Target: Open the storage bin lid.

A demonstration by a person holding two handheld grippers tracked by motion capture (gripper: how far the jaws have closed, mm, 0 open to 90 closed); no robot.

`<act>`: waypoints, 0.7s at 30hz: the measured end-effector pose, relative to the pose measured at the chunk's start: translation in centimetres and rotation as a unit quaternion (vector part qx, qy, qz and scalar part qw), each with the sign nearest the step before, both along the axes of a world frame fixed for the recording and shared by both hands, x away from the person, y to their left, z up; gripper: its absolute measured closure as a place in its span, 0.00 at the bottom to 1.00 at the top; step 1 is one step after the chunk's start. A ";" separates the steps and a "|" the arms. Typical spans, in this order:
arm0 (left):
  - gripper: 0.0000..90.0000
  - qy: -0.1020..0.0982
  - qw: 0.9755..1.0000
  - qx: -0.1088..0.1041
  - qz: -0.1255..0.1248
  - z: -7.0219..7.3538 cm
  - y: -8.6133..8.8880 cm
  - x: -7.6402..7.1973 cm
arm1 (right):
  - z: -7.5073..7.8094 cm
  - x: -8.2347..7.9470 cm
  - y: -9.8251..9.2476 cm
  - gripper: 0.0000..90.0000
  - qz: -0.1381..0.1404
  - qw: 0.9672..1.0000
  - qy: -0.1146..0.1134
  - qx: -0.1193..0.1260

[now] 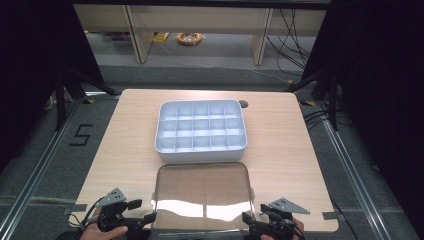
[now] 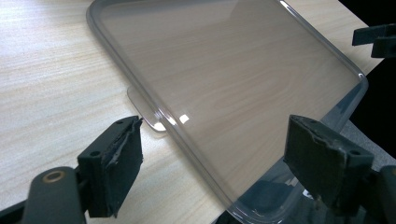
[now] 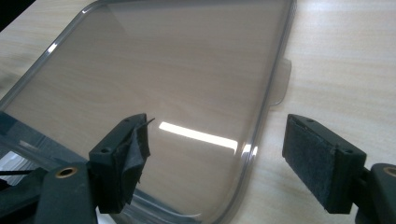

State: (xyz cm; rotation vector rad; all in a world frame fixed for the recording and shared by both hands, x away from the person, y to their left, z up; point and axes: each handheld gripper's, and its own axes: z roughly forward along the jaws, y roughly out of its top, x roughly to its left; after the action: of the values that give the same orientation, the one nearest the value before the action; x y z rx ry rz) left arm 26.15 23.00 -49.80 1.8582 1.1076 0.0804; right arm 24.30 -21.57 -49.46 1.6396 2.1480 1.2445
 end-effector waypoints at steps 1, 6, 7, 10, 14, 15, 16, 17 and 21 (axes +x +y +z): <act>0.21 0.000 1.000 0.000 0.000 0.0 0.0 0.0 | 0.0 0.0 0.0 0.27 0.000 1.000 0.000 0.000; 0.21 0.002 1.000 -0.005 0.006 0.0 0.1 -0.3 | -0.3 -0.2 -0.1 0.26 0.008 1.000 -0.012 -0.010; 0.21 0.003 1.000 -0.001 0.006 -0.1 0.2 -0.4 | -0.2 -0.5 -0.2 0.26 0.006 1.000 -0.003 -0.010; 0.21 0.003 1.000 0.000 0.009 -0.1 0.2 -0.5 | -0.3 -0.5 -0.2 0.26 0.007 1.000 -0.003 0.000; 0.21 0.006 1.000 -0.001 0.008 -0.1 0.2 -0.6 | -0.3 -0.8 -0.4 0.26 0.003 1.000 -0.001 -0.002; 0.21 0.006 1.000 -0.001 0.008 -0.1 0.2 -0.6 | -0.2 -1.0 -0.2 0.26 -0.007 1.000 0.015 0.012; 0.21 0.006 1.000 -0.001 0.008 -0.1 0.2 -0.6 | -0.2 -1.0 -0.3 0.26 -0.006 1.000 0.013 0.008; 0.21 0.007 1.000 -0.003 0.010 -0.1 0.2 -0.6 | -0.2 -0.9 -0.2 0.26 -0.010 1.000 0.016 0.009; 0.22 0.008 1.000 -0.004 0.011 -0.1 0.2 -0.6 | -0.4 -0.7 -0.6 0.26 -0.003 1.000 0.003 -0.004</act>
State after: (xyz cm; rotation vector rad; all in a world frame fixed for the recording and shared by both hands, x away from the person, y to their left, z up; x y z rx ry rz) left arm 25.58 23.25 -49.94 1.8429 1.1370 0.0745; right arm 23.63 -22.13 -49.90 1.6465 2.1475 1.2291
